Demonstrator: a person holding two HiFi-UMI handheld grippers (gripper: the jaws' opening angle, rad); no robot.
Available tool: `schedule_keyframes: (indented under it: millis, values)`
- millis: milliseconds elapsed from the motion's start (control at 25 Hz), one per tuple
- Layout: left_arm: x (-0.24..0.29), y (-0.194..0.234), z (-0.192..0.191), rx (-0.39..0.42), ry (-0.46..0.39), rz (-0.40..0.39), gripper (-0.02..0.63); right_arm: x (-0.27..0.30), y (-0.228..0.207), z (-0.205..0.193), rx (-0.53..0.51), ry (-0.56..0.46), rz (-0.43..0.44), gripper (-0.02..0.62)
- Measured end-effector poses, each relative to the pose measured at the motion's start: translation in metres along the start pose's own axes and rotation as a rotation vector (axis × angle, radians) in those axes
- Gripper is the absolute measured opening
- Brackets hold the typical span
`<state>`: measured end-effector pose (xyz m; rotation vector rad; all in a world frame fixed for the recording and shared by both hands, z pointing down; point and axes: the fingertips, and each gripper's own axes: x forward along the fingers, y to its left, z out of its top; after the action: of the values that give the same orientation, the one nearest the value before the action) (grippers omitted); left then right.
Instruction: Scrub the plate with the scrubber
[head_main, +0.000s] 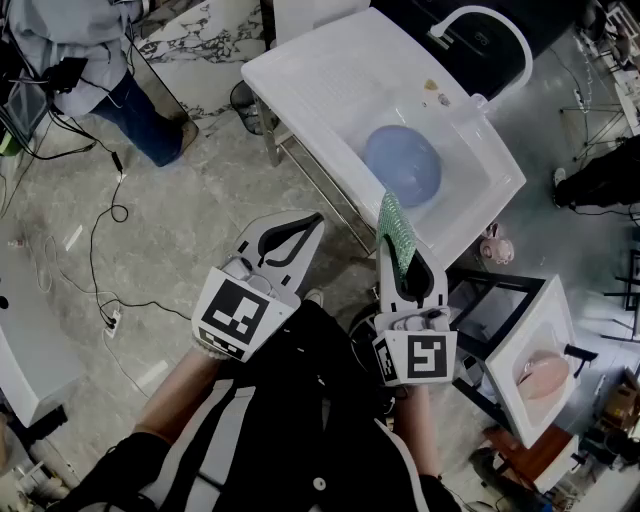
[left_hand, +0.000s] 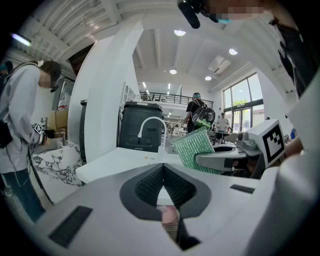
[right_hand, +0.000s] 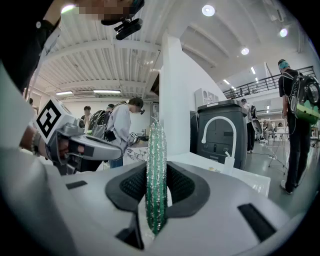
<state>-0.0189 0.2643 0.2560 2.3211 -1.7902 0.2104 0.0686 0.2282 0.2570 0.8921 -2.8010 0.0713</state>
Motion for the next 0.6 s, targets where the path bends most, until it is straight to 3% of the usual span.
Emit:
schedule_keyframes:
  millis: [600]
  values:
    - [0.0001, -0.0034, 0.0, 0.019, 0.015, 0.012, 0.0, -0.0059, -0.0069, -0.001, 0.007, -0.004, -0.005, 0.094]
